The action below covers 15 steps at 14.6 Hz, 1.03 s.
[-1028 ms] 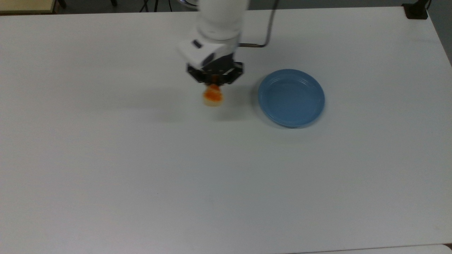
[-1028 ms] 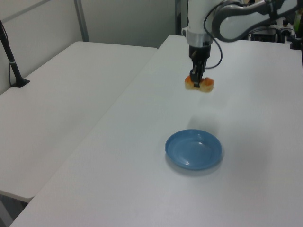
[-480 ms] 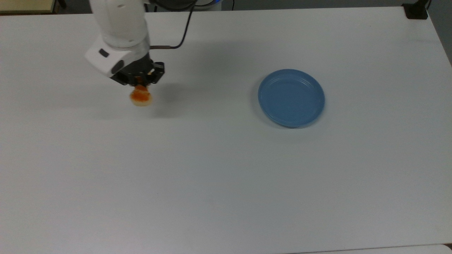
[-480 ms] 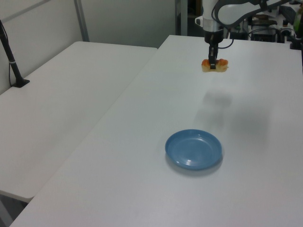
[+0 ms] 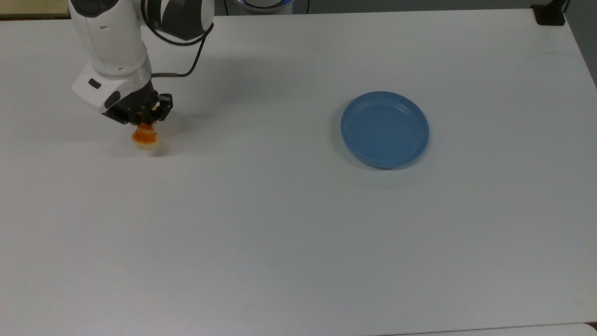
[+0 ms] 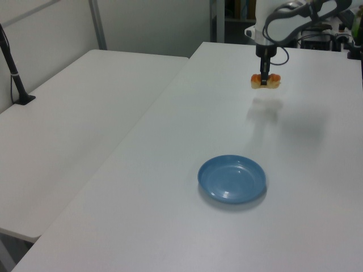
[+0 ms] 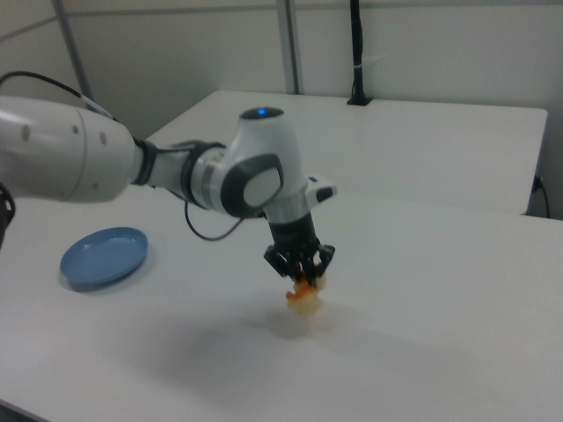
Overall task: Put the bread on the table
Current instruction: 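Lift the bread roll off the plate and carry it away, then lower the bread roll onto the table and open the gripper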
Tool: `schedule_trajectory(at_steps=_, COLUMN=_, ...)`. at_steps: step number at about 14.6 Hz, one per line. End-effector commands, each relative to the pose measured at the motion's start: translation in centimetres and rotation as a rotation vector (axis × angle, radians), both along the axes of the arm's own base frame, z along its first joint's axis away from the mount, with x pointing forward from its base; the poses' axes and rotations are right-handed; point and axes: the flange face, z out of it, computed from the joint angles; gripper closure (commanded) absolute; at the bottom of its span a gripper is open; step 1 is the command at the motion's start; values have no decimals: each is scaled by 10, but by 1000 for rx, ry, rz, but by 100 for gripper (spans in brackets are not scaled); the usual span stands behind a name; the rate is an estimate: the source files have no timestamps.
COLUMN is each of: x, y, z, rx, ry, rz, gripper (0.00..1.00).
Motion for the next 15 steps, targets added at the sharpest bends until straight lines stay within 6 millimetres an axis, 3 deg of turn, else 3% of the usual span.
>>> schedule_trajectory(at_steps=1, x=2, y=-2, z=-45, rx=-2, ry=-13, rz=18, gripper=96)
schedule_trajectory(at_steps=3, x=2, y=-2, z=-48, rx=1, ry=-12, rz=7, gripper=96)
schedule_trajectory(at_steps=4, x=2, y=-2, z=-48, rx=1, ry=-12, rz=7, gripper=83)
schedule_trajectory(at_steps=5, x=3, y=-3, z=-47, rx=3, ry=-8, rz=5, gripper=38)
schedule_trajectory(at_steps=6, x=2, y=-5, z=-46, rx=3, ry=-8, rz=-1, gripper=1)
schedule_trajectory(at_steps=11, x=-4, y=-19, z=-23, rx=1, ry=0, rz=-28, gripper=0)
schedule_trajectory(at_steps=15, x=-17, y=-28, z=25, rx=20, ry=55, rz=-70, gripper=0)
